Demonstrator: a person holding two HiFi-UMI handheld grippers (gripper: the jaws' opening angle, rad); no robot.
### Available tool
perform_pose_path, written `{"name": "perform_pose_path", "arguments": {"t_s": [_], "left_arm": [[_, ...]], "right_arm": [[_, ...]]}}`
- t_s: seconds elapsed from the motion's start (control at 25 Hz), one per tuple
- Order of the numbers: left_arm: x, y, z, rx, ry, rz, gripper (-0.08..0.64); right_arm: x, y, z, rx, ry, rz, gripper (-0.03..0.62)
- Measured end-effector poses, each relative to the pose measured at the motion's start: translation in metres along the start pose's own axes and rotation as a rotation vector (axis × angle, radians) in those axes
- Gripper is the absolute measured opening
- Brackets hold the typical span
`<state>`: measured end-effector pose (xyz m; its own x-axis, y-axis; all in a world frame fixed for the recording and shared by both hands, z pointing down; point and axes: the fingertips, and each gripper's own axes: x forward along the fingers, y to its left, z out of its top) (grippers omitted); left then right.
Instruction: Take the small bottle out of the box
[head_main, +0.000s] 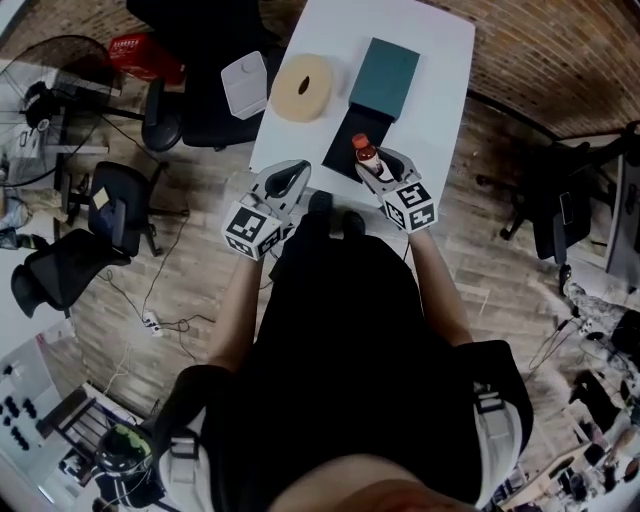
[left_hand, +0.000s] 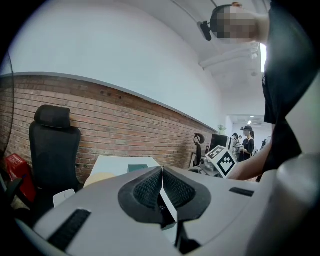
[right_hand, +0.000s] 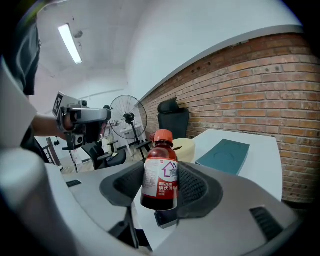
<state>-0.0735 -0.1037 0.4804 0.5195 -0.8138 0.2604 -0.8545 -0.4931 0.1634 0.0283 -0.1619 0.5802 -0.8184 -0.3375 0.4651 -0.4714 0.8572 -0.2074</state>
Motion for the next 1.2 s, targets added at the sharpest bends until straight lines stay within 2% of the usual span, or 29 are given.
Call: {"name": "perform_pose_path", "arguments": {"t_s": [0.36, 0.52, 0.88, 1.2], "left_arm": [[-0.018, -0.025, -0.008, -0.005, -0.004, 0.054, 0.021], [-0.033, -0.018, -0.013, -0.009, -0.001, 0.071, 0.021], [-0.03, -0.047, -0.016, -0.004, -0.002, 0.093, 0.021], [-0.039, -0.035, -0.018, -0.017, -0.003, 0.099, 0.021]], "right_arm": [[-0.016, 0.011, -0.003, -0.021, -0.041, 0.025, 0.212], [-0.01, 0.02, 0.0, -0.02, -0.042, 0.034, 0.212], [-0.032, 0.016, -0.014, -0.034, -0.043, 0.052, 0.212], [-0.02, 0.021, -0.011, -0.037, -0.027, 0.055, 0.212]]}}
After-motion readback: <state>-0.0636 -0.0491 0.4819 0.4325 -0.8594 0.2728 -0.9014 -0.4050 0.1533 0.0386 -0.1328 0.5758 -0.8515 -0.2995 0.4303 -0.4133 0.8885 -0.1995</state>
